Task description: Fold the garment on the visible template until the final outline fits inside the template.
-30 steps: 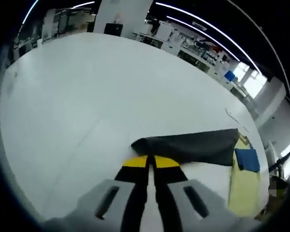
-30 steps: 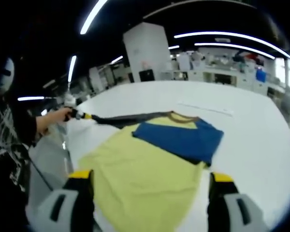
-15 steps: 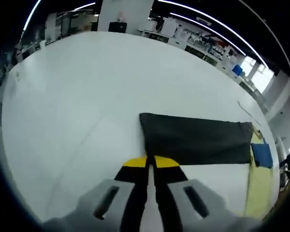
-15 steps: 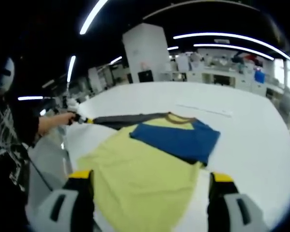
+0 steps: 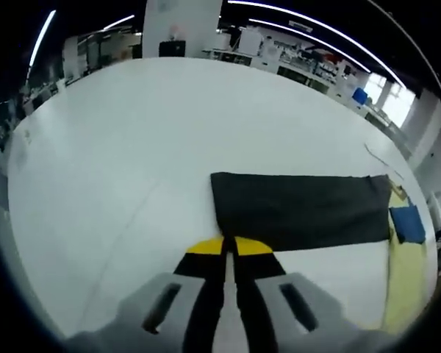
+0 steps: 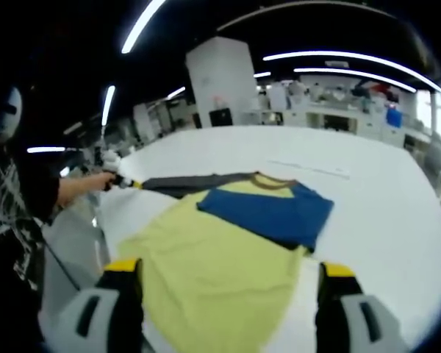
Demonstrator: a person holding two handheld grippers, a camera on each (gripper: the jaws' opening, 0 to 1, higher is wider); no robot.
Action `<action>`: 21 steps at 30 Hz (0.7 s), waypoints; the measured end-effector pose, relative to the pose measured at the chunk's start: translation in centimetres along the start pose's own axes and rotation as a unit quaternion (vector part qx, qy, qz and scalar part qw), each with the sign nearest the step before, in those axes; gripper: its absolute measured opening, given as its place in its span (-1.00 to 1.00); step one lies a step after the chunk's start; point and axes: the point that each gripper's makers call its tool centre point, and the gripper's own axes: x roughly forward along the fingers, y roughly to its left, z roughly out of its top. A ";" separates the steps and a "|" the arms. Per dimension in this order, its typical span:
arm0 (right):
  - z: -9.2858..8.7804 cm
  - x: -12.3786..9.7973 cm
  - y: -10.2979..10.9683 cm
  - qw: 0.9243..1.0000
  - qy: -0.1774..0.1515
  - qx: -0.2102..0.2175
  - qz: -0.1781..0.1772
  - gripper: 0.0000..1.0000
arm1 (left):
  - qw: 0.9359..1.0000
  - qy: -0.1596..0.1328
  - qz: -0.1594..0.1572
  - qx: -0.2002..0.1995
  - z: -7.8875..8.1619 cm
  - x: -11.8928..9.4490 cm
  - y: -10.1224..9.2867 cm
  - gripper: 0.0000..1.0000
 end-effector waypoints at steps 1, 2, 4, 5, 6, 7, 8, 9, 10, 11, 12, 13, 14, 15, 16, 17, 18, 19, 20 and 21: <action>0.0 0.0 0.0 1.000 0.001 0.000 -0.001 0.98 | 1.000 -0.001 0.000 0.003 0.1 0.0 0.0 -1.00; -0.1 -0.1 -0.1 1.000 0.002 0.000 -0.003 0.98 | 1.000 -0.002 0.000 0.005 0.1 -0.1 0.0 -1.00; -0.2 -0.1 -0.3 1.000 0.003 0.001 -0.005 0.98 | 1.000 -0.007 -0.002 0.006 0.4 -0.2 -0.3 -1.00; -0.3 -0.2 -0.3 1.000 0.004 0.002 -0.006 0.98 | 1.000 -0.009 -0.003 0.007 0.6 -0.3 -0.4 -1.00; -0.3 -0.2 -0.4 1.000 0.004 0.002 -0.007 0.98 | 1.000 -0.011 -0.006 0.010 0.8 -0.3 -0.5 -1.00; -0.3 -0.2 -0.3 1.000 0.004 0.003 -0.007 0.98 | 1.000 -0.012 -0.006 0.012 0.9 -0.3 -0.6 -1.00; -0.4 -0.2 -0.3 1.000 0.005 0.004 -0.007 0.98 | 1.000 -0.014 -0.007 0.014 1.1 -0.3 -0.6 -1.00; -0.5 -0.2 -0.3 1.000 0.007 0.004 -0.007 0.98 | 1.000 -0.013 -0.008 0.016 1.2 -0.3 -0.7 -1.00; -0.6 -0.2 -0.2 1.000 0.008 0.005 -0.006 0.98 | 1.000 -0.014 -0.010 0.017 1.3 -0.4 -1.0 -1.00; -0.6 -0.2 -0.2 1.000 0.009 0.005 -0.006 0.98 | 1.000 -0.016 -0.012 0.018 1.5 -0.4 -1.2 -1.00; -0.7 -0.1 -0.1 1.000 0.009 0.003 -0.005 0.98 | 1.000 -0.018 -0.014 0.019 1.6 -0.4 -1.4 -1.00; -0.7 -0.1 -0.1 1.000 0.010 0.002 -0.004 0.98 | 0.999 -0.020 -0.017 0.020 1.9 -0.4 -1.7 -1.00; -0.7 -0.1 0.0 1.000 0.011 0.001 -0.003 0.98 | 0.999 -0.022 -0.020 0.020 2.0 -0.5 -2.0 -1.00; -0.8 -0.1 0.1 1.000 0.011 0.000 -0.003 0.98 | 0.999 -0.023 -0.023 0.021 2.1 -0.6 -2.3 -1.00; -0.8 -0.1 0.1 1.000 0.011 -0.001 -0.002 0.98 | 0.999 -0.025 -0.027 0.022 2.4 -0.6 -2.6 -1.00; -0.8 -0.1 0.1 1.000 0.012 -0.003 -0.002 0.98 | 0.999 -0.026 -0.030 0.024 2.5 -0.6 -2.9 -1.00; -0.8 -0.1 0.1 1.000 0.012 -0.003 -0.002 0.98 | 0.999 -0.028 -0.034 0.026 2.7 -0.6 -3.5 -1.00; -0.8 -0.1 0.1 1.000 0.012 -0.004 -0.002 0.98 | 0.998 -0.030 -0.037 0.028 2.8 -0.7 -3.8 -1.00; -0.9 -0.1 0.1 1.000 0.013 -0.005 -0.002 0.98 | 0.998 -0.032 -0.041 0.029 3.1 -0.9 -4.5 -1.00; -0.9 -0.2 0.2 1.000 0.014 -0.006 -0.002 0.98 | 0.998 -0.035 -0.044 0.030 3.2 -0.9 -4.9 -1.00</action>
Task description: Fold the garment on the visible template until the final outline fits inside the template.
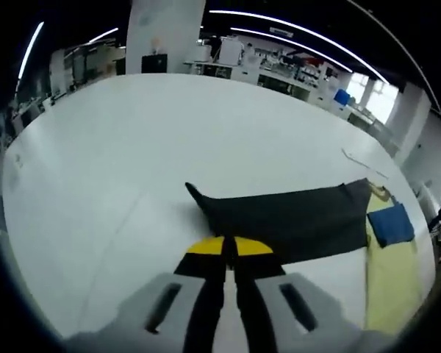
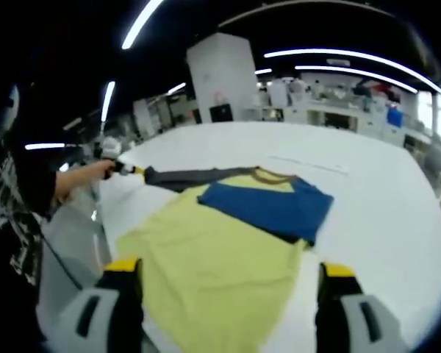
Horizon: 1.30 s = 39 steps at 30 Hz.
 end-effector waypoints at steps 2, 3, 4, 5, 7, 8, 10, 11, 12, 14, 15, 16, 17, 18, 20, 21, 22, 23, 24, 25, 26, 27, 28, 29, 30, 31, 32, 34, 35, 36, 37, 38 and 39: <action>-0.2 0.0 0.1 1.000 0.004 -0.002 0.000 0.98 | 1.000 -0.001 -0.005 0.002 0.2 0.5 -0.1 -1.00; -0.3 0.0 0.2 1.000 0.006 -0.003 0.000 0.98 | 1.000 -0.001 -0.009 0.002 0.2 0.5 -0.8 -1.00; -0.5 0.0 0.2 1.000 0.009 -0.006 -0.001 0.98 | 1.000 -0.002 -0.010 0.002 0.2 0.5 -0.9 -1.00; -0.6 0.1 0.2 1.000 0.011 -0.007 -0.001 0.98 | 1.000 -0.004 -0.015 0.004 0.3 0.6 -1.5 -1.00; -0.8 0.2 0.5 1.000 0.014 -0.011 0.000 0.98 | 1.000 -0.006 -0.023 0.004 0.4 0.7 -2.2 -1.00; -0.8 0.2 0.6 1.000 0.014 -0.011 -0.001 0.98 | 1.000 -0.007 -0.026 0.003 0.5 0.7 -2.5 -1.00; -0.9 0.3 0.9 1.000 0.014 -0.011 0.003 0.98 | 0.999 -0.009 -0.033 0.003 0.6 0.8 -3.4 -1.00; -1.0 0.3 1.2 1.000 0.014 -0.011 0.005 0.98 | 0.999 -0.011 -0.035 0.002 0.8 0.8 -3.6 -1.00; -1.1 0.4 1.3 1.000 0.014 -0.012 0.006 0.98 | 0.999 -0.012 -0.040 0.001 1.0 0.9 -4.0 -1.00; -1.2 0.4 1.6 1.000 0.016 -0.012 0.009 0.98 | 0.999 -0.016 -0.047 -0.003 1.4 1.0 -4.8 -1.00; -1.3 0.4 1.6 1.000 0.017 -0.013 0.009 0.98 | 0.999 -0.017 -0.050 -0.003 1.4 0.9 -5.1 -1.00; -1.4 0.4 1.7 1.000 0.018 -0.013 0.009 0.98 | 0.998 -0.019 -0.052 -0.003 1.5 0.9 -5.6 -1.00; -1.4 0.4 1.7 1.000 0.018 -0.013 0.009 0.98 | 0.998 -0.020 -0.054 -0.002 1.6 0.9 -5.8 -1.00; -1.5 0.4 1.7 1.000 0.018 -0.013 0.009 0.98 | 0.998 -0.021 -0.059 -0.002 1.6 1.0 -6.3 -1.00; -1.5 0.4 1.7 1.000 0.017 -0.012 0.008 0.98 | 0.998 -0.022 -0.065 -0.007 1.6 1.0 -7.1 -1.00; -1.5 0.4 1.7 1.000 0.017 -0.011 0.008 0.98 | 0.998 -0.022 -0.066 -0.008 1.6 1.0 -7.2 -1.00; -1.5 0.4 1.7 1.000 0.017 -0.011 0.009 0.98 | 0.997 -0.025 -0.070 -0.014 1.8 1.2 -7.4 -1.00; -1.5 0.4 1.7 1.000 0.017 -0.011 0.009 0.98 | 0.997 -0.026 -0.072 -0.014 1.5 0.9 -8.3 -1.00; -1.6 0.4 1.8 1.000 0.017 -0.012 0.009 0.98 | 0.997 -0.025 -0.077 -0.013 1.4 0.8 -9.0 -1.00; -1.6 0.4 1.8 1.000 0.017 -0.012 0.009 0.98 | 0.996 -0.025 -0.079 -0.012 1.1 0.5 -9.8 -1.00; -1.6 0.4 1.7 1.000 0.017 -0.012 0.010 0.98 | 0.996 -0.024 -0.084 -0.017 1.1 0.4 -10.3 -1.00; -1.6 0.4 1.7 1.000 0.017 -0.012 0.010 0.98 | 0.995 -0.026 -0.091 -0.026 1.1 0.3 -10.9 -1.00; -1.6 0.5 1.6 1.000 0.017 -0.011 0.011 0.98 | 0.994 -0.028 -0.099 -0.031 1.1 0.2 -11.8 -1.00; -1.7 0.5 1.6 1.000 0.017 -0.012 0.011 0.98 | 0.994 -0.028 -0.101 -0.032 1.9 1.3 -11.1 -1.00; -1.7 0.5 1.6 1.000 0.018 -0.012 0.011 0.98 | 0.994 -0.029 -0.103 -0.031 2.0 1.4 -11.3 -1.00; -1.8 0.5 1.6 1.000 0.019 -0.012 0.012 0.98 | 0.993 -0.029 -0.107 -0.030 2.2 1.7 -11.6 -1.00; -1.8 0.6 1.7 1.000 0.019 -0.012 0.012 0.98 | 0.993 -0.029 -0.109 -0.030 2.2 1.8 -11.8 -1.00; -1.8 0.7 1.8 1.000 0.020 -0.012 0.013 0.98 | 0.993 -0.029 -0.114 -0.032 2.1 1.8 -12.6 -1.00; -1.9 0.7 1.8 1.000 0.021 -0.011 0.015 0.98 | 0.992 -0.030 -0.116 -0.031 2.0 1.7 -13.2 -1.00; -1.9 0.7 1.8 1.000 0.022 -0.012 0.015 0.98 | 0.992 -0.030 -0.118 -0.031 2.0 1.6 -13.6 -1.00; -1.9 0.7 1.7 1.000 0.023 -0.014 0.015 0.98 | 0.992 -0.030 -0.120 -0.029 1.9 1.6 -13.7 -1.00; -1.9 0.6 1.7 0.999 0.024 -0.016 0.015 0.98 | 0.992 -0.029 -0.122 -0.026 1.9 1.6 -14.0 -1.00; -1.9 0.6 1.7 0.999 0.024 -0.017 0.014 0.98 | 0.991 -0.029 -0.125 -0.023 2.0 1.7 -14.0 -1.00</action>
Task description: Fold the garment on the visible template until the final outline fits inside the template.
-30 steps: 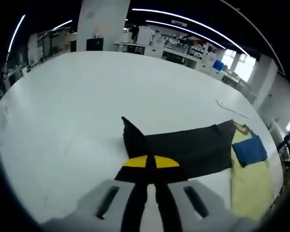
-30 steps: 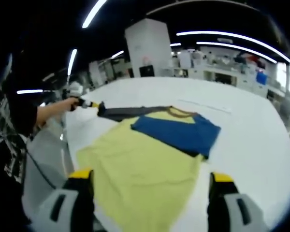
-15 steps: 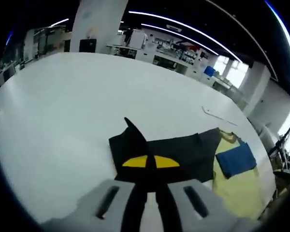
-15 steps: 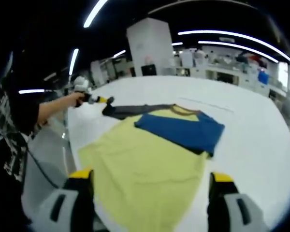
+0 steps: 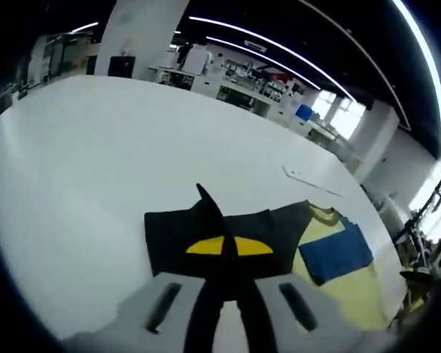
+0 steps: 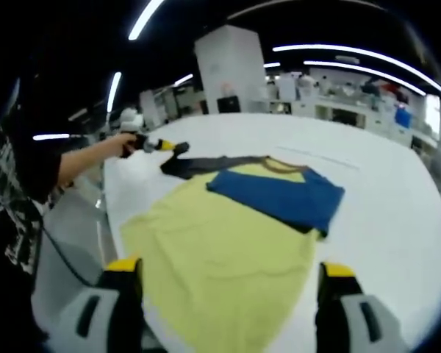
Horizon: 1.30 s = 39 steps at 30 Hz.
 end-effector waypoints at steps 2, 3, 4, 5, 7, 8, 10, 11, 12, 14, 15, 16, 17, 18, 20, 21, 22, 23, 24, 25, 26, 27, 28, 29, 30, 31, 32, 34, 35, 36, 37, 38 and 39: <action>0.1 0.0 0.1 1.000 -0.001 0.001 0.000 0.98 | 1.000 0.005 -0.009 0.005 0.0 0.4 -0.4 -1.00; 0.1 0.0 0.1 1.000 -0.001 0.001 0.000 0.98 | 1.000 0.006 -0.011 0.006 -0.1 0.5 -0.6 -1.00; 0.1 0.1 0.1 1.000 -0.002 0.002 0.001 0.98 | 1.000 0.006 -0.013 0.008 -0.2 0.5 -1.0 -1.00; 0.0 0.1 0.1 1.000 -0.001 0.002 0.000 0.98 | 1.000 0.007 -0.015 0.009 -0.3 0.6 -1.4 -1.00; 0.0 0.2 0.2 1.000 -0.002 0.002 0.002 0.98 | 1.000 0.007 -0.020 0.009 -0.2 1.0 -2.1 -1.00; 0.0 0.3 0.3 1.000 -0.002 0.003 0.003 0.98 | 1.000 0.007 -0.022 0.010 -0.1 1.2 -2.0 -1.00; -0.1 0.4 0.6 1.000 -0.001 0.003 0.005 0.98 | 0.999 0.008 -0.029 0.010 0.0 1.5 -2.6 -1.00; -0.1 0.4 0.6 1.000 -0.001 0.003 0.006 0.98 | 0.999 0.009 -0.032 0.011 -0.1 1.7 -2.9 -1.00; -0.2 0.5 0.7 1.000 0.001 0.004 0.007 0.98 | 0.999 0.009 -0.036 0.011 -0.3 1.7 -3.7 -1.00; -0.3 0.5 0.8 1.000 0.002 0.004 0.008 0.98 | 0.999 0.009 -0.043 0.011 -0.3 1.9 -4.4 -1.00; -0.3 0.6 0.9 1.000 0.003 0.005 0.009 0.98 | 0.999 0.009 -0.047 0.010 -0.3 2.0 -4.8 -1.00; -0.3 0.6 0.9 1.000 0.003 0.005 0.010 0.98 | 0.999 0.009 -0.049 0.010 -0.2 2.2 -5.0 -1.00; -0.3 0.6 0.9 1.000 0.003 0.005 0.010 0.98 | 0.999 0.008 -0.052 0.010 -0.2 2.3 -5.2 -1.00; -0.4 0.6 0.9 1.000 0.004 0.004 0.010 0.98 | 0.998 0.009 -0.055 0.011 -0.3 2.4 -5.7 -1.00; -0.4 0.5 0.9 1.000 0.004 0.004 0.010 0.98 | 0.998 0.010 -0.060 0.013 -0.2 2.7 -6.2 -1.00; -0.4 0.5 0.9 1.000 0.004 0.004 0.010 0.98 | 0.998 0.010 -0.061 0.014 -0.2 2.8 -6.4 -1.00; -0.4 0.5 0.9 1.000 0.005 0.004 0.009 0.98 | 0.998 0.009 -0.065 0.016 -0.2 2.9 -7.0 -1.00; -0.4 0.5 0.9 1.000 0.005 0.004 0.009 0.98 | 0.998 0.010 -0.066 0.016 -0.2 3.0 -7.2 -1.00; -0.5 0.5 1.0 1.000 0.005 0.004 0.009 0.98 | 0.997 0.010 -0.069 0.017 -0.2 3.1 -7.5 -1.00; -0.5 0.5 1.0 1.000 0.005 0.004 0.008 0.98 | 0.997 0.012 -0.074 0.019 -0.3 3.3 -8.0 -1.00; -0.5 0.5 1.0 1.000 0.004 0.005 0.008 0.98 | 0.997 0.012 -0.076 0.020 -0.3 3.3 -8.5 -1.00; -0.5 0.5 0.9 1.000 0.004 0.005 0.008 0.98 | 0.996 0.013 -0.080 0.023 -0.4 3.5 -9.0 -1.00; -0.5 0.5 0.9 1.000 0.004 0.005 0.008 0.98 | 0.996 0.015 -0.083 0.027 -0.5 3.5 -9.4 -1.00; -0.5 0.5 1.0 1.000 0.003 0.005 0.008 0.98 | 0.996 0.017 -0.088 0.031 -0.7 3.7 -10.1 -1.00; -0.5 0.6 1.0 1.000 0.003 0.006 0.008 0.98 | 0.995 0.017 -0.090 0.033 -0.8 3.7 -10.7 -1.00; -0.5 0.6 1.0 1.000 0.003 0.006 0.009 0.98 | 0.995 0.017 -0.093 0.035 -0.9 3.9 -11.2 -1.00; -0.5 0.6 1.0 1.000 0.003 0.006 0.009 0.98 | 0.995 0.019 -0.095 0.035 -1.0 4.0 -11.4 -1.00; -0.6 0.7 1.0 1.000 0.002 0.006 0.010 0.98 | 0.994 0.021 -0.101 0.037 -1.2 4.2 -12.4 -1.00; -0.6 0.7 1.0 1.000 0.002 0.007 0.010 0.98 | 0.994 0.022 -0.103 0.038 -1.3 4.3 -12.7 -1.00; -0.6 0.7 1.0 1.000 0.001 0.008 0.009 0.98 | 0.993 0.023 -0.106 0.039 -1.4 4.4 -13.2 -1.00; -0.7 0.7 0.9 1.000 0.001 0.009 0.009 0.98 | 0.993 0.024 -0.109 0.040 -1.4 4.5 -13.5 -1.00; -0.7 0.7 0.9 1.000 0.001 0.009 0.009 0.98 | 0.992 0.025 -0.114 0.041 -1.5 4.6 -14.2 -1.00; -0.8 0.6 0.9 1.000 0.001 0.010 0.008 0.98 | 0.992 0.025 -0.118 0.043 -1.6 4.6 -14.7 -1.00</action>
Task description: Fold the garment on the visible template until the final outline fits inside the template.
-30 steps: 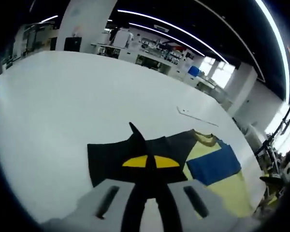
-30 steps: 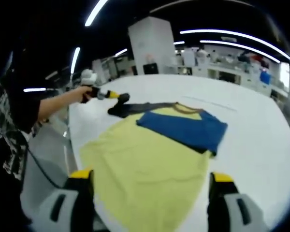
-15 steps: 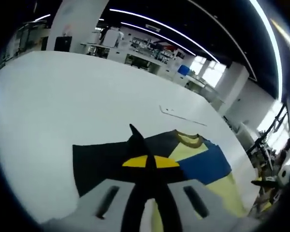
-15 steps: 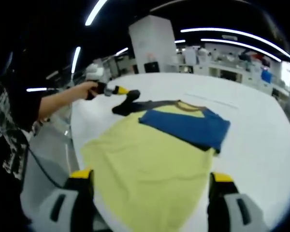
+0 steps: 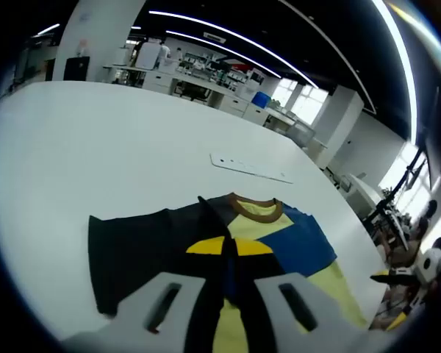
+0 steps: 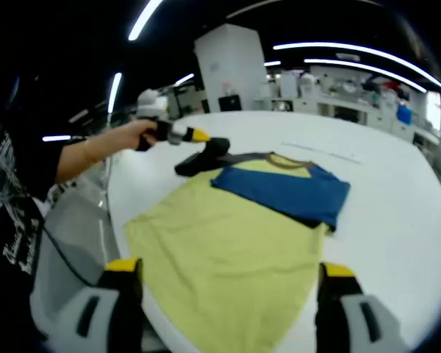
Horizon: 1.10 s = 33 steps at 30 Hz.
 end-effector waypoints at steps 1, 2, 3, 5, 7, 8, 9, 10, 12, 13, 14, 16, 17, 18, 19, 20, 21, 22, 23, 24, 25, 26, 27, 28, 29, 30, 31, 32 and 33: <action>-0.1 0.0 0.0 1.000 0.000 0.001 -0.001 0.98 | 1.000 0.000 -0.003 0.001 0.0 0.2 -0.3 -1.00; -0.1 -0.1 0.0 1.000 0.000 0.002 -0.001 0.98 | 1.000 0.000 -0.005 0.002 0.0 0.4 -0.6 -1.00; -0.1 -0.1 0.0 1.000 -0.001 0.003 -0.002 0.98 | 1.000 0.001 -0.008 0.003 0.0 0.6 -0.9 -1.00; -0.2 -0.2 -0.1 1.000 -0.001 0.004 -0.004 0.98 | 1.000 0.002 -0.012 0.005 0.0 1.0 -1.4 -1.00; -0.4 -0.4 -0.2 1.000 -0.001 0.007 -0.007 0.98 | 1.000 0.005 -0.017 0.008 -0.2 1.4 -2.2 -1.00; -0.5 -0.5 -0.3 1.000 -0.002 0.008 -0.008 0.98 | 1.000 0.007 -0.020 0.010 -0.4 1.6 -2.7 -1.00; -0.6 -0.5 -0.4 1.000 -0.002 0.011 -0.009 0.98 | 1.000 0.008 -0.023 0.011 -0.3 1.7 -2.8 -1.00; -0.7 -0.6 -0.4 1.000 -0.002 0.012 -0.009 0.98 | 1.000 0.009 -0.025 0.011 -0.4 2.0 -3.2 -1.00; -0.9 -0.7 -0.6 1.000 -0.001 0.014 -0.012 0.98 | 0.999 0.009 -0.030 0.012 -0.5 2.4 -4.2 -1.00; -1.0 -0.8 -0.7 1.000 0.000 0.015 -0.013 0.98 | 0.999 0.009 -0.031 0.012 -0.5 2.5 -4.4 -1.00; -1.1 -0.8 -0.7 1.000 0.000 0.016 -0.014 0.98 | 0.999 0.010 -0.034 0.013 -0.6 2.7 -4.7 -1.00; -1.2 -0.8 -0.7 1.000 0.000 0.018 -0.015 0.98 | 0.999 0.010 -0.038 0.013 -0.7 2.9 -5.3 -1.00; -1.2 -0.8 -0.7 1.000 0.000 0.019 -0.015 0.98 | 0.999 0.011 -0.040 0.010 -0.7 3.1 -5.5 -1.00; -1.3 -0.9 -0.7 1.000 0.000 0.020 -0.016 0.98 | 0.999 0.012 -0.044 0.006 -0.8 3.3 -5.8 -1.00; -1.4 -0.9 -0.7 1.000 0.001 0.020 -0.016 0.98 | 0.999 0.012 -0.046 0.005 -0.8 3.4 -6.0 -1.00; -1.4 -0.9 -0.8 1.000 0.000 0.021 -0.017 0.98 | 0.999 0.012 -0.047 0.005 -0.9 3.5 -6.1 -1.00; -1.5 -0.9 -0.8 1.000 0.000 0.022 -0.017 0.98 | 0.999 0.013 -0.048 0.007 -0.9 3.7 -6.4 -1.00; -1.6 -0.9 -0.8 1.000 0.000 0.023 -0.017 0.98 | 0.999 0.013 -0.050 0.007 -0.9 3.8 -6.6 -1.00; -1.6 -0.8 -0.8 1.000 0.000 0.024 -0.017 0.98 | 0.998 0.013 -0.055 0.007 -1.0 4.0 -7.1 -1.00; -1.6 -0.8 -0.8 1.000 0.001 0.025 -0.017 0.98 | 0.998 0.012 -0.058 0.007 -1.0 4.1 -7.4 -1.00; -1.7 -0.8 -0.8 1.000 0.001 0.025 -0.017 0.98 | 0.998 0.012 -0.061 0.005 -0.9 4.3 -7.5 -1.00; -1.7 -0.8 -0.9 1.000 0.001 0.026 -0.017 0.98 | 0.998 0.012 -0.064 0.004 -0.9 4.4 -7.7 -1.00; -1.8 -0.7 -0.9 0.999 0.001 0.028 -0.018 0.98 | 0.998 0.012 -0.067 0.004 -0.9 4.6 -8.0 -1.00; -1.8 -0.7 -1.0 0.999 0.001 0.030 -0.019 0.98 | 0.997 0.011 -0.071 0.003 -1.0 4.8 -8.4 -1.00; -1.8 -0.7 -1.0 0.999 0.000 0.031 -0.019 0.98 | 0.997 0.011 -0.074 0.003 -1.0 4.9 -8.8 -1.00; -1.8 -0.7 -1.1 0.999 0.000 0.031 -0.019 0.98 | 0.997 0.011 -0.075 0.004 -1.1 5.0 -9.1 -1.00; -1.8 -0.7 -1.1 0.999 0.000 0.031 -0.019 0.98 | 0.997 0.010 -0.078 0.007 -1.1 5.1 -9.5 -1.00; -1.8 -0.6 -1.1 0.999 -0.001 0.031 -0.019 0.98 | 0.997 0.010 -0.080 0.009 -1.2 5.2 -9.7 -1.00; -1.8 -0.6 -1.1 0.999 -0.001 0.031 -0.018 0.98 | 0.996 0.010 -0.083 0.010 -1.2 5.3 -9.9 -1.00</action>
